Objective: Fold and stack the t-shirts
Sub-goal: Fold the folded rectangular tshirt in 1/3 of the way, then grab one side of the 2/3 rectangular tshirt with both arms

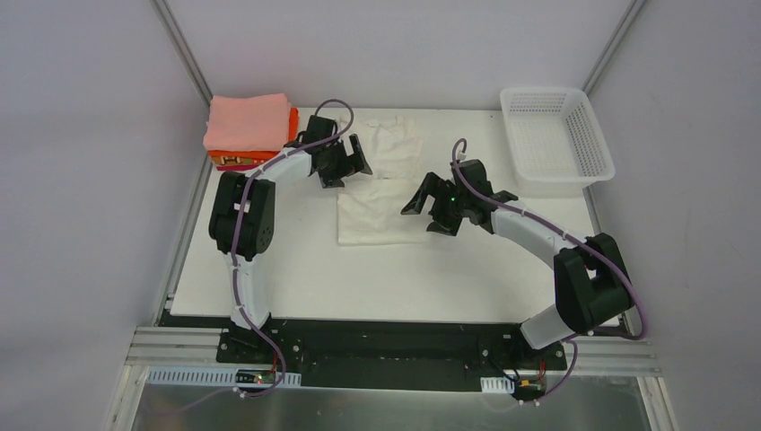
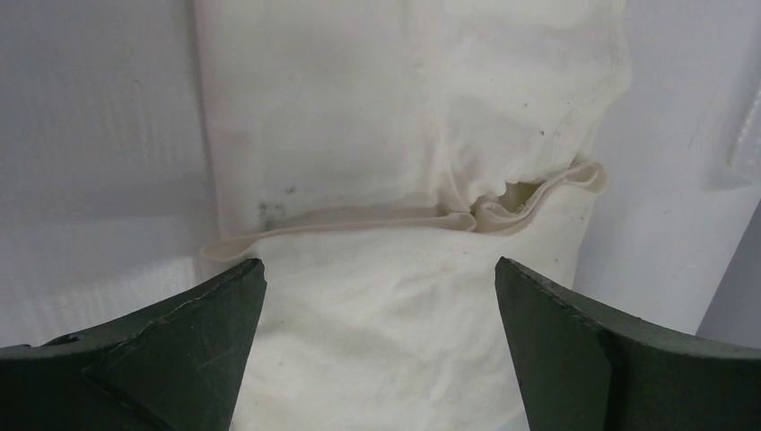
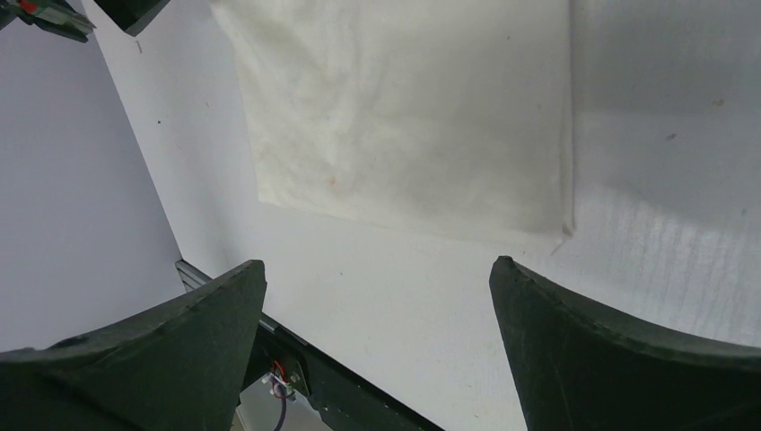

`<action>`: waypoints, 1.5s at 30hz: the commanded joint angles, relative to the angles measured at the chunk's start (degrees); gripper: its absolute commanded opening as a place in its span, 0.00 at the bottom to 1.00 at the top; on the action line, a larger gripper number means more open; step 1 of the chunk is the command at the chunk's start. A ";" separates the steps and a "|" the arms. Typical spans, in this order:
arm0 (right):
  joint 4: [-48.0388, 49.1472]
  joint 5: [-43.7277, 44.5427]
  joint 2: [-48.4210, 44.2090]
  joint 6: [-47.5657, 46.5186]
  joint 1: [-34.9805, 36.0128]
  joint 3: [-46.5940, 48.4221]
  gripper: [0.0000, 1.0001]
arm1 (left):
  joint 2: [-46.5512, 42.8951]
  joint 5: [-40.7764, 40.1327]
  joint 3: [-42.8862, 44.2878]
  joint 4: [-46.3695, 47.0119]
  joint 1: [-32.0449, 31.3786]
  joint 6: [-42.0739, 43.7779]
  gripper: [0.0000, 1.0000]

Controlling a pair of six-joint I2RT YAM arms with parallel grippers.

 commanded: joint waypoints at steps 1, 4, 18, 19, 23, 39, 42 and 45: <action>-2.80 4.16 -2.84 -1.43 -0.08 0.29 1.00 | -1.56 -3.25 0.70 -4.09 0.77 2.09 1.00; -4.73 6.87 -4.21 -0.81 -0.04 -0.62 1.00 | -7.29 -5.13 -3.93 -4.65 0.69 2.58 1.00; -3.39 12.86 -1.66 7.48 -0.02 -4.66 0.95 | -35.16 -12.97 -36.39 -4.57 -6.15 -6.36 0.98; -2.56 12.69 -1.18 7.86 -0.09 -4.82 0.92 | -35.53 -13.09 -37.13 -4.50 -7.27 -6.84 0.94; -0.32 10.79 2.06 9.32 -0.08 -5.13 0.80 | -35.47 -13.44 -40.01 -3.04 -9.33 -9.78 0.77; 1.26 9.36 5.66 9.68 -0.12 -7.82 0.66 | -33.72 -16.32 -44.86 2.62 -8.45 -14.14 0.54; 1.24 9.67 5.76 9.64 -0.11 -8.28 0.63 | -33.31 -14.90 -45.56 4.78 -7.04 -14.78 0.53; 0.99 10.27 5.87 9.58 -0.13 -8.43 0.62 | -32.46 -12.57 -46.80 7.95 -6.27 -15.51 0.52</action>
